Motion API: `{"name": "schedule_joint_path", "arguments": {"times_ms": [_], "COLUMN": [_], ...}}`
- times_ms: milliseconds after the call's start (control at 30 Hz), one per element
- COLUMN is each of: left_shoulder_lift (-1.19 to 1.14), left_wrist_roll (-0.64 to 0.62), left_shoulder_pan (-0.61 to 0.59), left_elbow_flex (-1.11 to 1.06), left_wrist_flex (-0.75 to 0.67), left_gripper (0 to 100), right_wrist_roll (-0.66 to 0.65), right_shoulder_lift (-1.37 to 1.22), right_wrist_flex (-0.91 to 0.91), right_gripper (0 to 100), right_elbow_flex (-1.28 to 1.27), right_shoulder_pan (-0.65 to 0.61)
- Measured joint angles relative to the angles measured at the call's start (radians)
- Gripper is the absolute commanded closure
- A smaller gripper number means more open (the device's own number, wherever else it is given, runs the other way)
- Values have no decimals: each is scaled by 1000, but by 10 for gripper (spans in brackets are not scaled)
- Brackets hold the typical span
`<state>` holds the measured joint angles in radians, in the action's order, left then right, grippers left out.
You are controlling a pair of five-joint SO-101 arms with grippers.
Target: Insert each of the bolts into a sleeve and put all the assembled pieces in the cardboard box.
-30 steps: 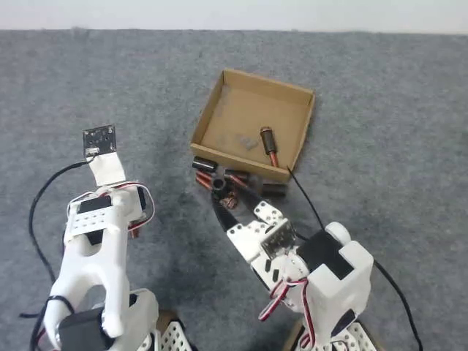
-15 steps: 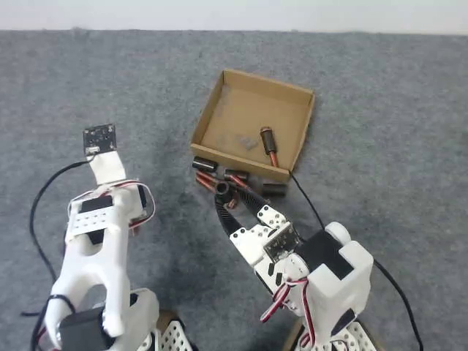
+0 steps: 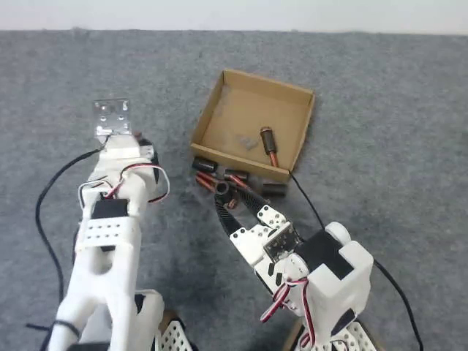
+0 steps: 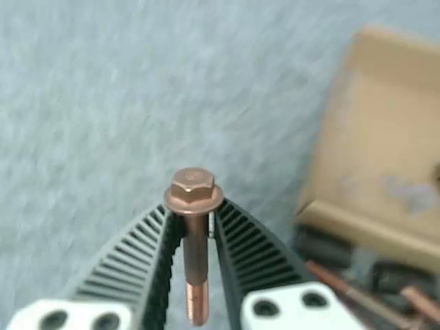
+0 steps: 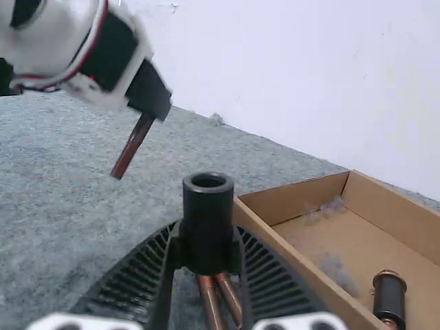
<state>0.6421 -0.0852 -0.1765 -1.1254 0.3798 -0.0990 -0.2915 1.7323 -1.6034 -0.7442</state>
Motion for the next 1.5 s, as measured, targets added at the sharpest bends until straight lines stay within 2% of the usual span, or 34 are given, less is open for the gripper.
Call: {"name": "schedule_joint_path", "arguments": {"times_ms": [333,567,833,1067,1500], "left_shoulder_lift": [267,399,620,781,850], "left_wrist_roll": [3,0,-210,-221,-222], "left_shoulder_pan": [166,285,318,442,463], "left_elbow_flex": [0,0,-87,-253,-313], "left_wrist_flex": [2,71,75,75,77], "left_gripper": [988,989,989,989,989], "right_wrist_roll": [0,0,0,0,0], "right_shoulder_lift": [-5,-5,-6,-6,-6], "right_wrist_flex": [0,0,-17,-17,-17], "right_gripper": [991,991,991,991,991], "right_elbow_flex": [0,3,6,8,8], "right_shoulder_pan": [0,0,0,0,0]}}
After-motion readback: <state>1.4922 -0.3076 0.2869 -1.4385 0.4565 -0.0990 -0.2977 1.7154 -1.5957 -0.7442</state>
